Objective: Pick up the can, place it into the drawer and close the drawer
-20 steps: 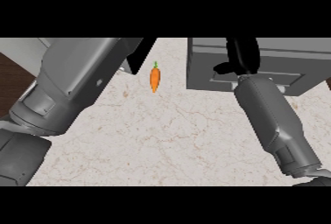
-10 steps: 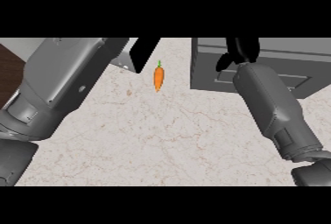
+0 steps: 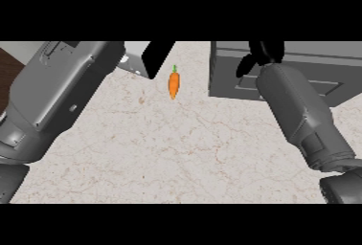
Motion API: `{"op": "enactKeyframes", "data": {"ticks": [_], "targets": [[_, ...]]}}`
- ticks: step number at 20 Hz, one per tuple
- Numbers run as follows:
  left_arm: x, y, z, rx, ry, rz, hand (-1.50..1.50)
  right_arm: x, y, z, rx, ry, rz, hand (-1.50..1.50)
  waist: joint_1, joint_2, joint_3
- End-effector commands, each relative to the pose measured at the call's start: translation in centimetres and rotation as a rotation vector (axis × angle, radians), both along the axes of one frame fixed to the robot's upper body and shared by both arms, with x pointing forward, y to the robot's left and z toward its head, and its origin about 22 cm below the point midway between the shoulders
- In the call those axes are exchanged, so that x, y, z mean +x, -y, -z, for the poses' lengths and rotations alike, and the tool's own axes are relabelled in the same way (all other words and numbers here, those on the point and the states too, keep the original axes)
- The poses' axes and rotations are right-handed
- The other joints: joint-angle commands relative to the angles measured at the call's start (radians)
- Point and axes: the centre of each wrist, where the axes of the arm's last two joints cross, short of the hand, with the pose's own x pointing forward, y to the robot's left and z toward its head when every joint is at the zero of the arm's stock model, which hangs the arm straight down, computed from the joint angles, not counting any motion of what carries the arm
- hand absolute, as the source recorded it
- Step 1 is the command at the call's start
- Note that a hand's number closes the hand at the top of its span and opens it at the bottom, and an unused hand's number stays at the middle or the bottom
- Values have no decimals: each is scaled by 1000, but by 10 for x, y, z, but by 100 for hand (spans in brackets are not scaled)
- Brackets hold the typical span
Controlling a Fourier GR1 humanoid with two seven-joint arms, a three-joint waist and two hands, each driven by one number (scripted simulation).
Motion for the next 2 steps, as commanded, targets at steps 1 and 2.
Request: {"op": "enactKeyframes", "data": {"ticks": [1, 2], "targets": [[-7, -4, 16, -1, -14, 17, -150, 11, -8, -45, 138, 120, -22, -150, 13, -13, -8], [-5, -16, -3, -19, -12, 1, -150, 10, -18, -42, 143, 120, -33, -150, 13, -13, -8]]}}
